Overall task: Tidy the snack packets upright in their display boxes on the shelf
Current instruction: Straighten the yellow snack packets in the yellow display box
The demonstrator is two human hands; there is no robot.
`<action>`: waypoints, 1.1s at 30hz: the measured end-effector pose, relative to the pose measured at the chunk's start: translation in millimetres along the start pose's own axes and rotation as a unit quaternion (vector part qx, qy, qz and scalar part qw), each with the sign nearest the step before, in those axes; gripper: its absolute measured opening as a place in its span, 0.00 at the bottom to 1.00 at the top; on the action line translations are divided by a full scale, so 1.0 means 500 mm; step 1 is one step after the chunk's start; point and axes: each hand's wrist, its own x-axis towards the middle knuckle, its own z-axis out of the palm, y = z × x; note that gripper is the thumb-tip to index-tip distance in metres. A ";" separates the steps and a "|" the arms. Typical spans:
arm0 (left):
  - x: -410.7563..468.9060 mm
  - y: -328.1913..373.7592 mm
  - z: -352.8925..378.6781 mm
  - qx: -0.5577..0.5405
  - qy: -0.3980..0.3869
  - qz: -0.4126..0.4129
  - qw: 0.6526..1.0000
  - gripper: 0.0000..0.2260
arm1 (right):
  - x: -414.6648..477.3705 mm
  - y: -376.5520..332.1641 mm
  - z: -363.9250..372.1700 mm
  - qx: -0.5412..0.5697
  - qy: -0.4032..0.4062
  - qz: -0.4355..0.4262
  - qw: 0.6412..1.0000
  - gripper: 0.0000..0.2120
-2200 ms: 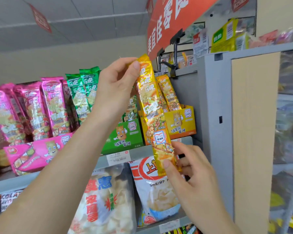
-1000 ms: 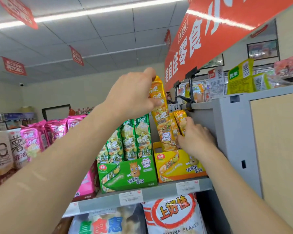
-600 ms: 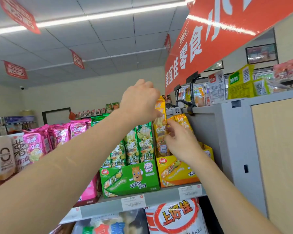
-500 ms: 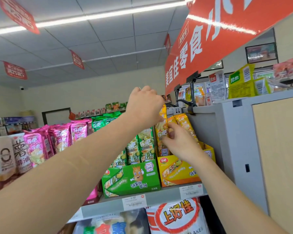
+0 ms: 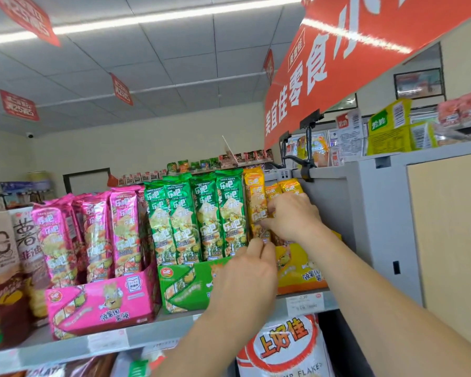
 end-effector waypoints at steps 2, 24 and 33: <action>0.005 0.000 0.010 0.001 0.012 -0.004 1.000 0.18 | 0.004 -0.002 0.006 -0.013 0.004 0.017 1.000 0.18; 0.021 -0.027 0.017 -0.052 0.031 0.003 0.998 0.13 | -0.055 0.049 -0.030 -0.059 0.056 0.094 0.992 0.15; 0.042 -0.011 0.004 -0.037 0.044 0.011 0.998 0.09 | -0.045 0.045 -0.024 -0.031 0.052 0.096 0.994 0.12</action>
